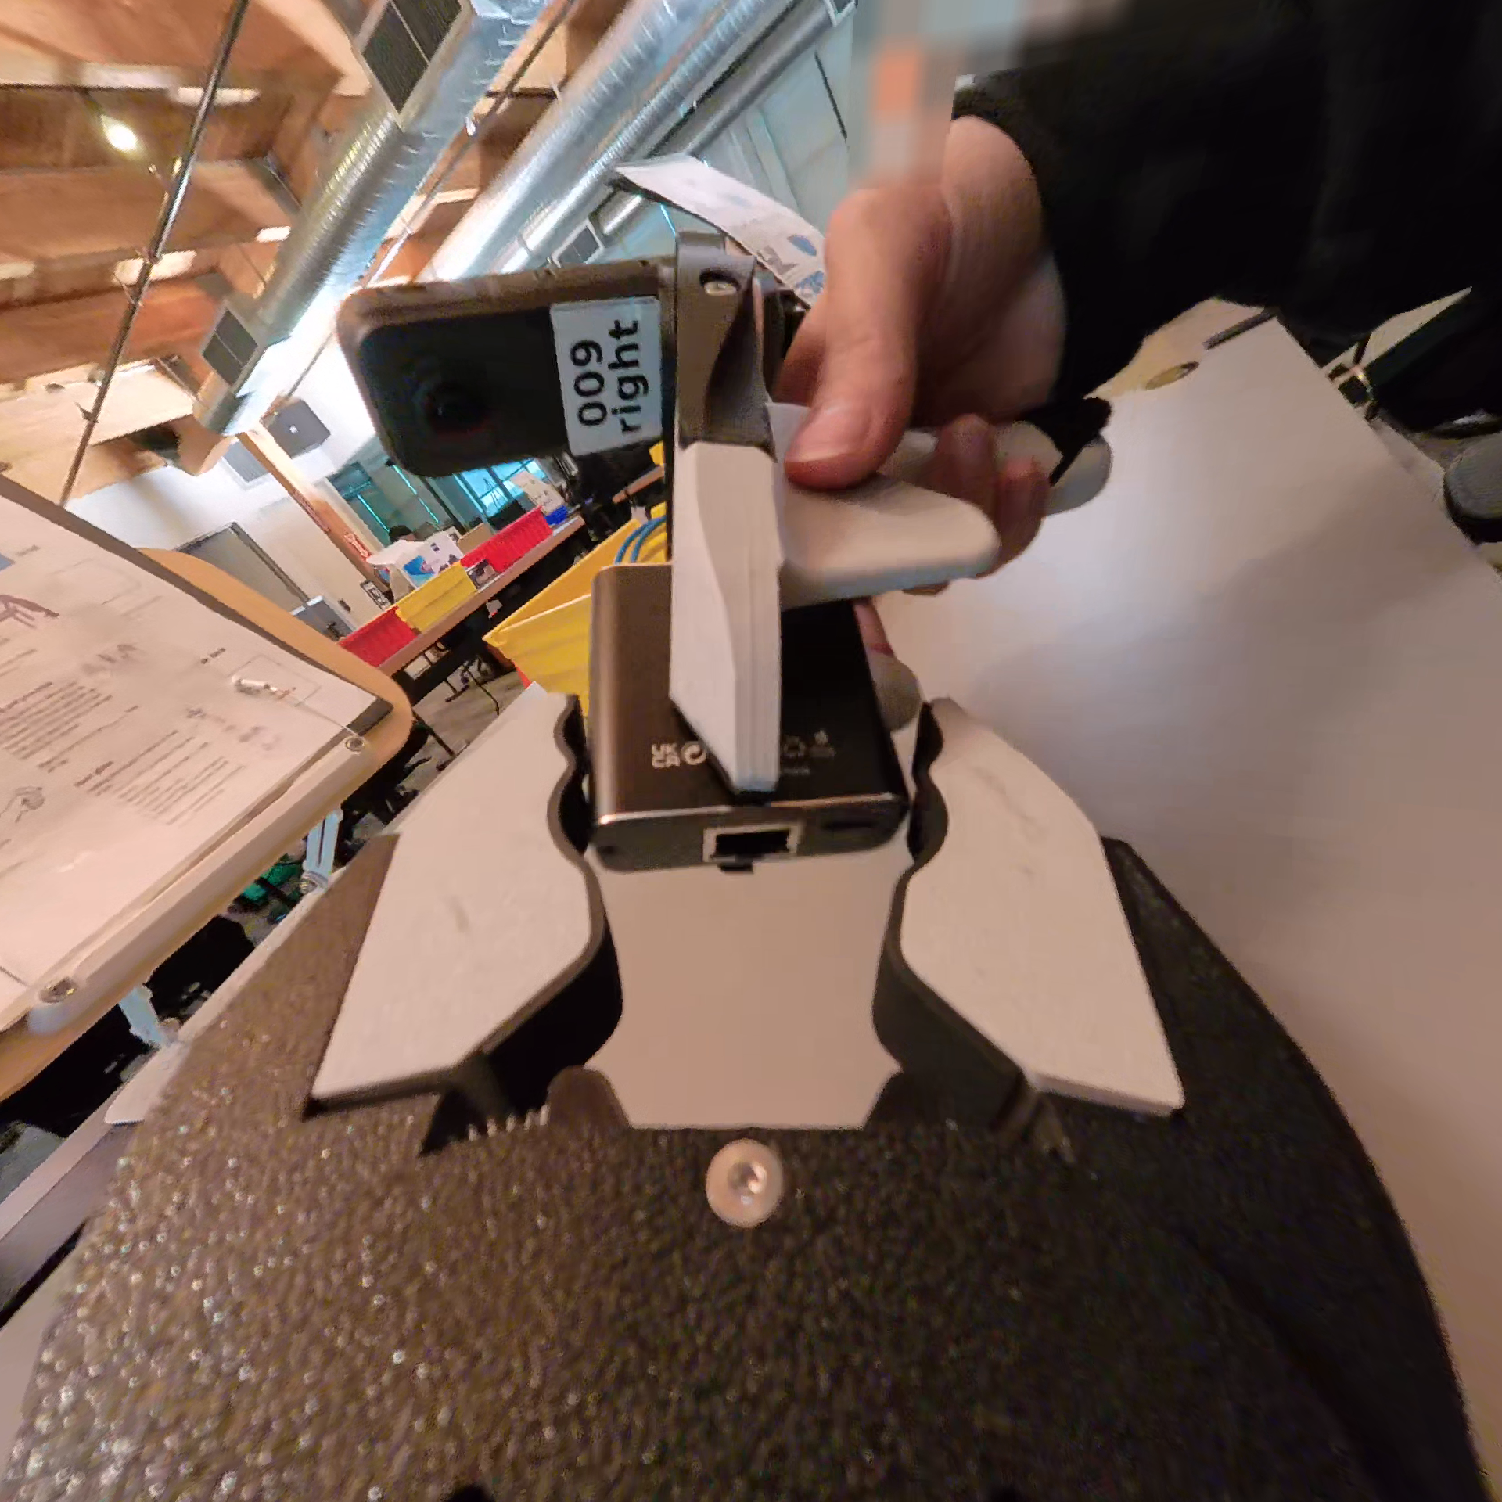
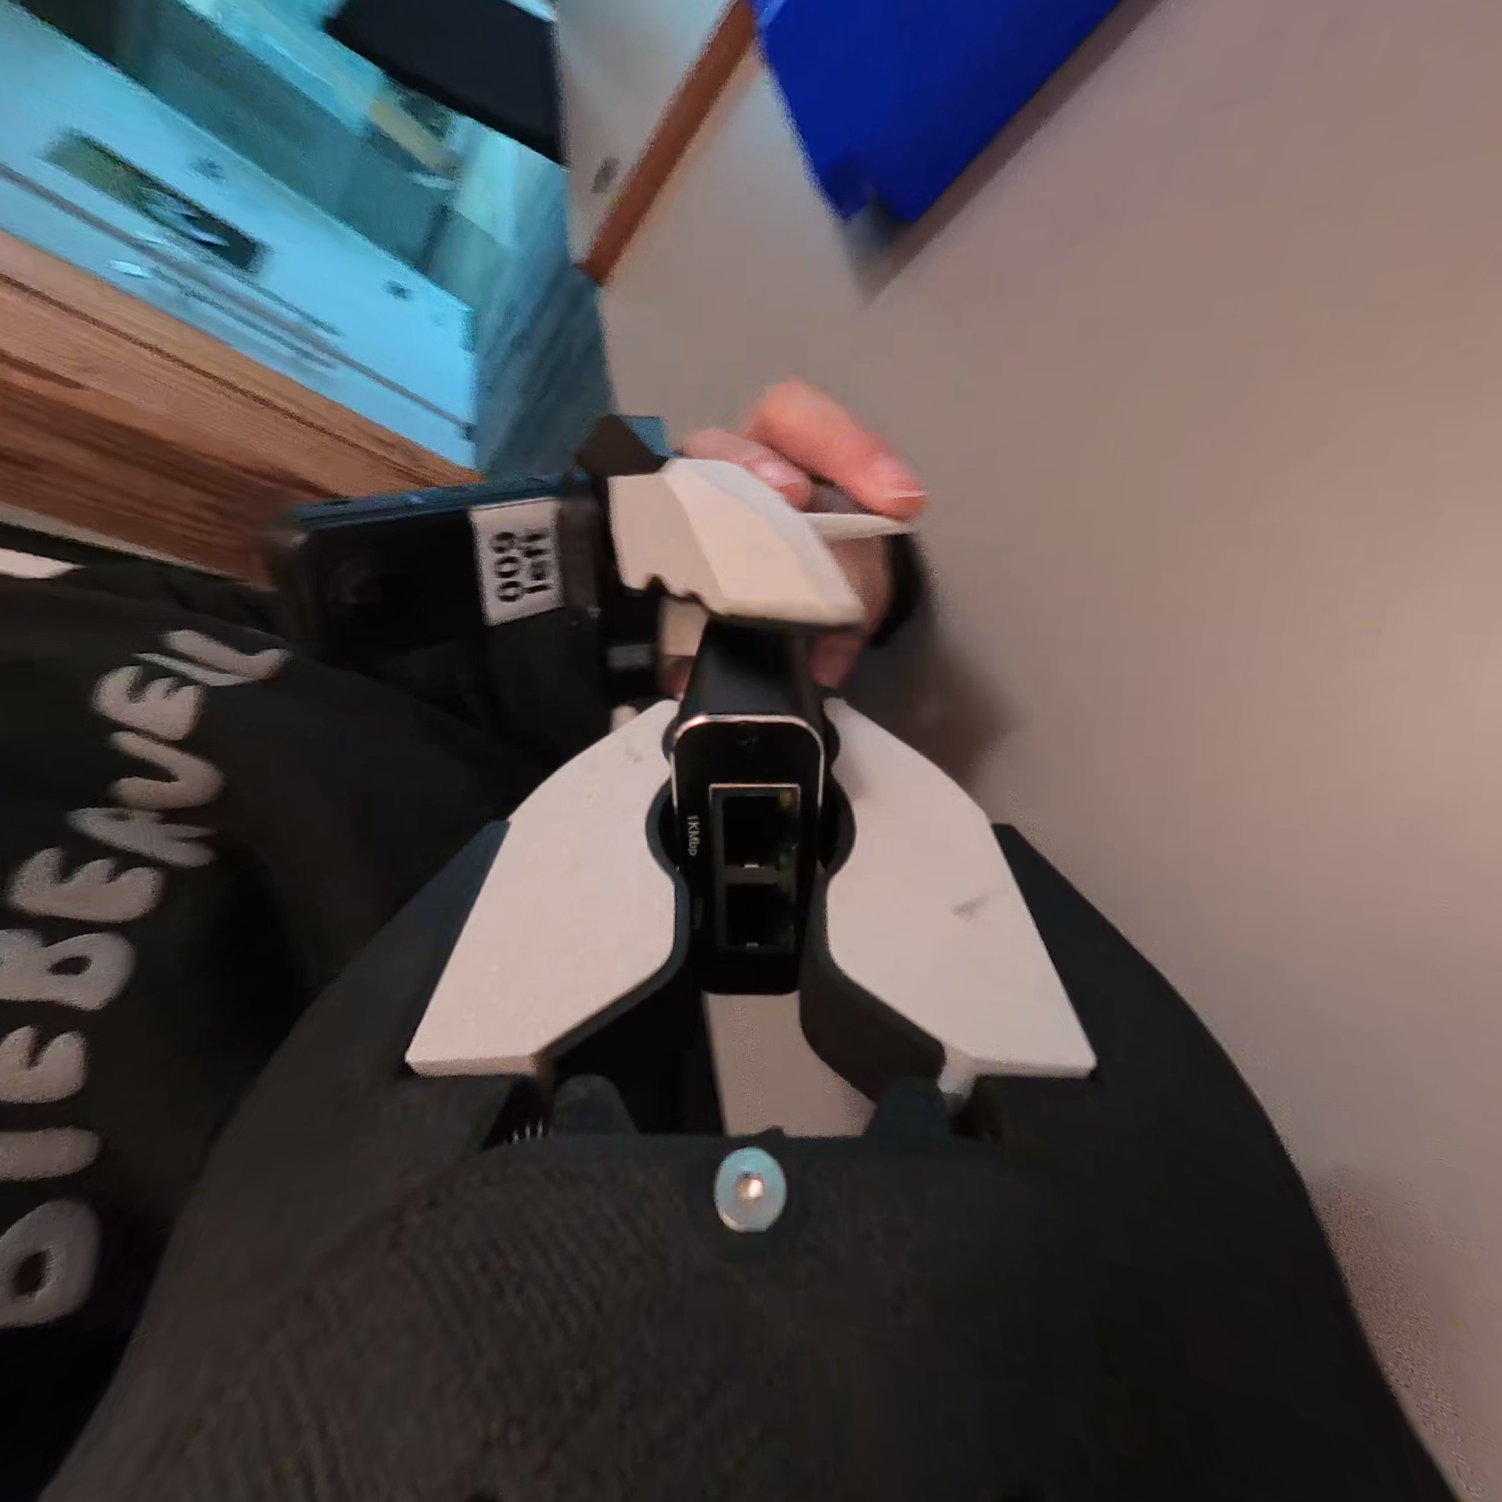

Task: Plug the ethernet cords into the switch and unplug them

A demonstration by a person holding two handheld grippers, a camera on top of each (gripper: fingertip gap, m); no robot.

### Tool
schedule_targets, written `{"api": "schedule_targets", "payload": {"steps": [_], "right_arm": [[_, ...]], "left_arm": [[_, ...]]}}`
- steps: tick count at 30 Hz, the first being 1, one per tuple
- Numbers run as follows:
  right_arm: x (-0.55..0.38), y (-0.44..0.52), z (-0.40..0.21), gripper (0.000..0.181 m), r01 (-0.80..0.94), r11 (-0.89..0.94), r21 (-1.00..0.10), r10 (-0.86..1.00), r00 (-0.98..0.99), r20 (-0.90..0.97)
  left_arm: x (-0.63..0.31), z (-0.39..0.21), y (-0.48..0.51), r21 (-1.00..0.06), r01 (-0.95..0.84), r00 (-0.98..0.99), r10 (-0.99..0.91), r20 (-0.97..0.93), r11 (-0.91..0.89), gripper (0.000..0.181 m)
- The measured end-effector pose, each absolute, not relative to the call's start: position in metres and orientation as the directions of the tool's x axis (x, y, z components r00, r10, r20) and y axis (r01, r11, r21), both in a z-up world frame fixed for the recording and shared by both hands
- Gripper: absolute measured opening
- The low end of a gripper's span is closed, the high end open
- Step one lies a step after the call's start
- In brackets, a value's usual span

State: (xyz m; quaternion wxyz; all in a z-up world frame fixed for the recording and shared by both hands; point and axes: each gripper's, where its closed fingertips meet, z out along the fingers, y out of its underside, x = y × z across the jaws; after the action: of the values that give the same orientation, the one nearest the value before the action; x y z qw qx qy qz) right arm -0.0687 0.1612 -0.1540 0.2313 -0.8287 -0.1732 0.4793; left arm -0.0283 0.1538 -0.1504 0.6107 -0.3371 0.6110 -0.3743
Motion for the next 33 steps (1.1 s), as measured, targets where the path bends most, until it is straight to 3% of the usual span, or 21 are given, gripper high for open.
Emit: {"api": "schedule_targets", "payload": {"steps": [3, 5, 8, 11, 18, 21, 28, 31, 33], "right_arm": [[-0.003, 0.190, -0.143, 0.026, 0.061, -0.800, -0.597, 0.462, 0.697, -0.549], [0.072, 0.217, -0.134, 0.026, 0.157, -0.768, -0.622, 0.387, 0.886, -0.254], [0.186, 0.250, -0.105, 0.026, 0.298, -0.784, -0.544, 0.243, 0.954, 0.172], [0.268, 0.279, -0.089, 0.026, 0.391, -0.824, -0.409, 0.226, 0.890, 0.396], [0.349, 0.309, -0.146, 0.025, 0.368, -0.924, -0.105, 0.285, 0.844, 0.455], [0.352, 0.315, -0.169, 0.025, 0.384, -0.923, -0.039, 0.327, 0.832, 0.448], [0.348, 0.327, -0.186, 0.031, 0.409, -0.908, -0.090, 0.337, 0.841, 0.422], [0.348, 0.329, -0.169, 0.047, 0.428, -0.885, -0.184, 0.302, 0.829, 0.471], [0.339, 0.320, -0.152, 0.075, 0.415, -0.865, -0.283, 0.256, 0.849, 0.462]], "left_arm": [[-0.032, -0.142, 0.157, -0.896, 0.095, 0.006, -0.901, -0.435, 0.433, 0.082], [-0.035, -0.139, 0.165, -0.927, 0.099, 0.018, -0.933, -0.361, 0.361, 0.079], [-0.039, -0.132, 0.173, -0.954, 0.135, 0.034, -0.963, -0.266, 0.268, 0.073], [-0.040, -0.130, 0.176, -0.963, 0.156, 0.030, -0.975, -0.219, 0.221, 0.070], [-0.036, -0.139, 0.172, -0.965, 0.102, 0.008, -0.970, -0.243, 0.243, 0.069], [-0.036, -0.139, 0.172, -0.966, 0.102, 0.004, -0.971, -0.240, 0.239, 0.068], [-0.035, -0.139, 0.171, -0.973, 0.101, -0.013, -0.978, -0.209, 0.207, 0.068], [-0.035, -0.140, 0.172, -0.975, 0.096, -0.014, -0.979, -0.205, 0.202, 0.068], [-0.035, -0.140, 0.173, -0.975, 0.094, -0.005, -0.979, -0.202, 0.201, 0.068]]}}
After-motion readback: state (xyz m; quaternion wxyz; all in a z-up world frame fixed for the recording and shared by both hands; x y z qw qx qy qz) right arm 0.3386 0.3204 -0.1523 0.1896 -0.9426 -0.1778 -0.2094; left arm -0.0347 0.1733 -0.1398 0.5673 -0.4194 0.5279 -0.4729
